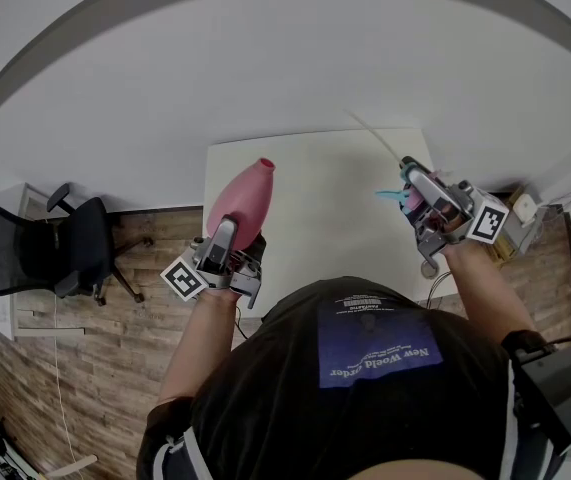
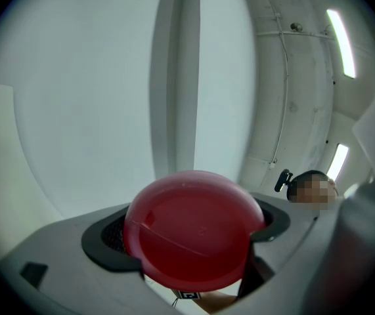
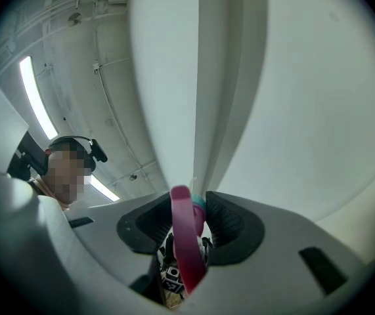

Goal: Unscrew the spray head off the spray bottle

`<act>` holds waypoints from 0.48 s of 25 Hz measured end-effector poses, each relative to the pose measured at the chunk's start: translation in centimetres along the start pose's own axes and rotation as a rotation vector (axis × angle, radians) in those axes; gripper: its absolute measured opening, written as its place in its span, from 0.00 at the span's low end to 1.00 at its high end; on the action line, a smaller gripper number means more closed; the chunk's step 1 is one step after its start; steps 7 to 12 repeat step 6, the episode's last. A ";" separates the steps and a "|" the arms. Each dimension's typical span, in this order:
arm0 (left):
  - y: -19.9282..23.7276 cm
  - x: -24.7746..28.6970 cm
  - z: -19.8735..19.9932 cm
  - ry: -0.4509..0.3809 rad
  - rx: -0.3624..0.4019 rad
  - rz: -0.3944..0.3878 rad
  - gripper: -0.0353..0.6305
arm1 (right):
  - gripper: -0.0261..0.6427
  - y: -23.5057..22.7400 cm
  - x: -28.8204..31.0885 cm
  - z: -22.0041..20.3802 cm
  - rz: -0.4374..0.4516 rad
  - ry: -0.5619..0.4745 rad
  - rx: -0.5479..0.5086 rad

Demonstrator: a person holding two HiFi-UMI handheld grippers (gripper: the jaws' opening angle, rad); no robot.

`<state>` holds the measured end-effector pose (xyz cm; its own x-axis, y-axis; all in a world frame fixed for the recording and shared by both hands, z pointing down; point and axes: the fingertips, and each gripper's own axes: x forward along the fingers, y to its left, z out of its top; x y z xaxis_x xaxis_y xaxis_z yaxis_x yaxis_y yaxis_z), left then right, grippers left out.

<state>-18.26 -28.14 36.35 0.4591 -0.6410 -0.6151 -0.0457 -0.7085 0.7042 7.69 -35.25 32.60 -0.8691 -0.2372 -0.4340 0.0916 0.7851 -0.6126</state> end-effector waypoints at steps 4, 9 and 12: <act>0.0 0.0 -0.1 0.003 -0.005 -0.002 0.76 | 0.24 0.0 0.0 0.0 0.004 0.002 -0.006; 0.0 0.0 -0.3 0.007 -0.007 -0.002 0.76 | 0.24 0.1 0.0 0.0 0.007 0.005 -0.008; 0.0 0.0 -0.3 0.007 -0.007 -0.002 0.76 | 0.24 0.1 0.0 0.0 0.007 0.005 -0.008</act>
